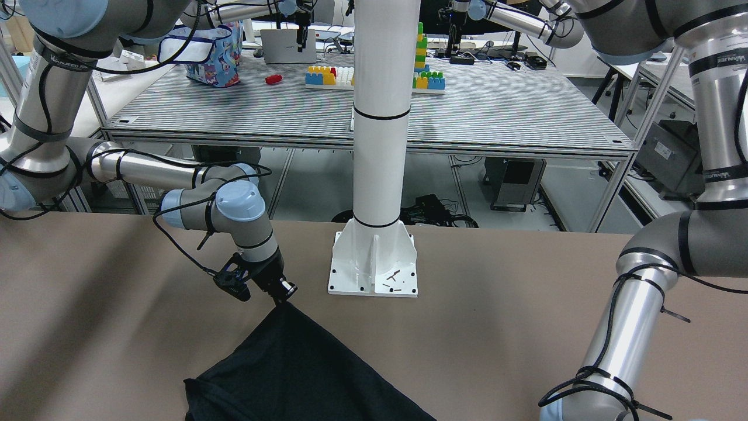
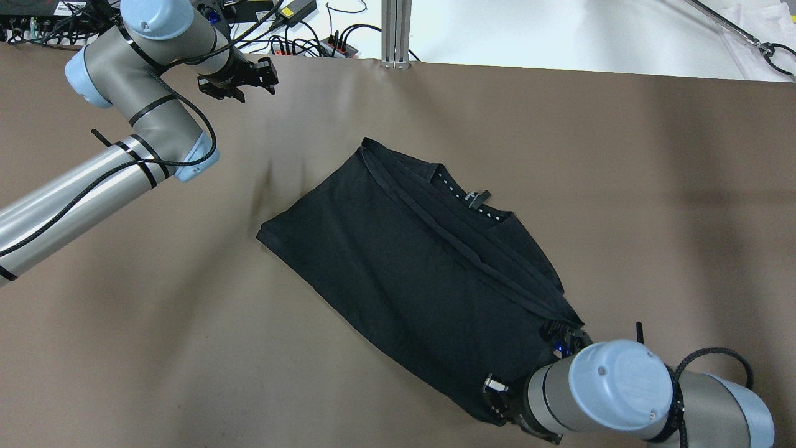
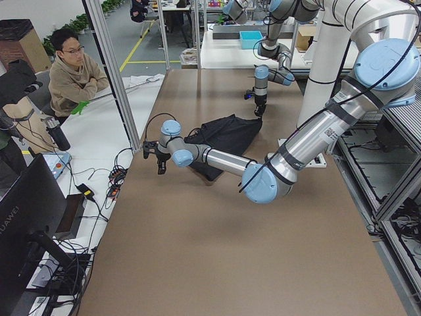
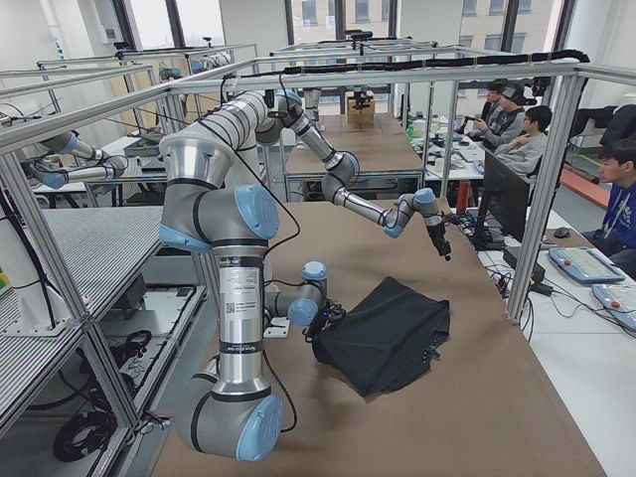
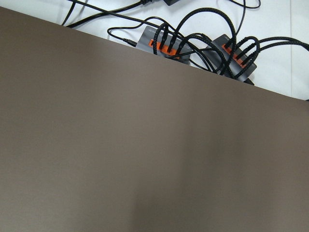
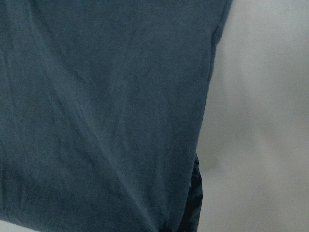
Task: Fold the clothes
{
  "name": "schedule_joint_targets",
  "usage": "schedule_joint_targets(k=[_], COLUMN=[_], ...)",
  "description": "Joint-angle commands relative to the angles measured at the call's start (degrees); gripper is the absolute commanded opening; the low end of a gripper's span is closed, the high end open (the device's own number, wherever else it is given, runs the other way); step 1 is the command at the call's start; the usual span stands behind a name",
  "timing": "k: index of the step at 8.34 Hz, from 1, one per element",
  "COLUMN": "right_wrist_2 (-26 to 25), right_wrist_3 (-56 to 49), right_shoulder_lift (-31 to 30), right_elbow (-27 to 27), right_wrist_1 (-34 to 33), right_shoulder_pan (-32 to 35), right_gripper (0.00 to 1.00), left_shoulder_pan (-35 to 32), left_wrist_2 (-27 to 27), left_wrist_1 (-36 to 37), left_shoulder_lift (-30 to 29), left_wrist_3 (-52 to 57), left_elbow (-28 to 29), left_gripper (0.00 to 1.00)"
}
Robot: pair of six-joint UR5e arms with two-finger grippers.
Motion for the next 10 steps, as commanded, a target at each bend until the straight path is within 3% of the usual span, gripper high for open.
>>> schedule_joint_targets(k=[1, 2, 4, 5, 7, 10], right_wrist_2=[3.7, 2.4, -4.8, -10.2, -11.9, -12.8], right_wrist_3=[0.9, 1.1, 1.1, 1.1, 0.3, -0.3], right_shoulder_lift=[-0.6, -0.6, -0.6, -0.4, 0.0, 2.4], right_elbow=[1.8, -0.3, -2.3, -3.1, -3.7, -3.7], right_wrist_1=[-2.3, -2.3, -2.4, -2.4, -2.4, -2.1], right_shoulder_pan=[-6.1, -6.4, -6.3, -6.3, -5.4, -1.2], right_gripper=[0.4, 0.92, 0.95, 0.95, 0.95, 0.95], left_shoulder_pan=[0.3, 0.4, 1.9, 3.3, 9.4, 17.5], left_wrist_2=[0.0, 0.0, 0.1, 0.2, 2.9, 9.6], left_wrist_1=[0.0, 0.0, 0.2, 0.4, 0.5, 0.1], left_shoulder_lift=[0.1, 0.2, 0.7, 3.9, 15.8, 26.8], left_wrist_3=[-0.2, -0.2, -4.0, -7.0, -10.4, -15.3], left_elbow=[-0.2, -0.8, -4.4, -9.4, -25.5, -35.8], left_gripper=[0.7, 0.71, 0.77, 0.78, 0.79, 0.79])
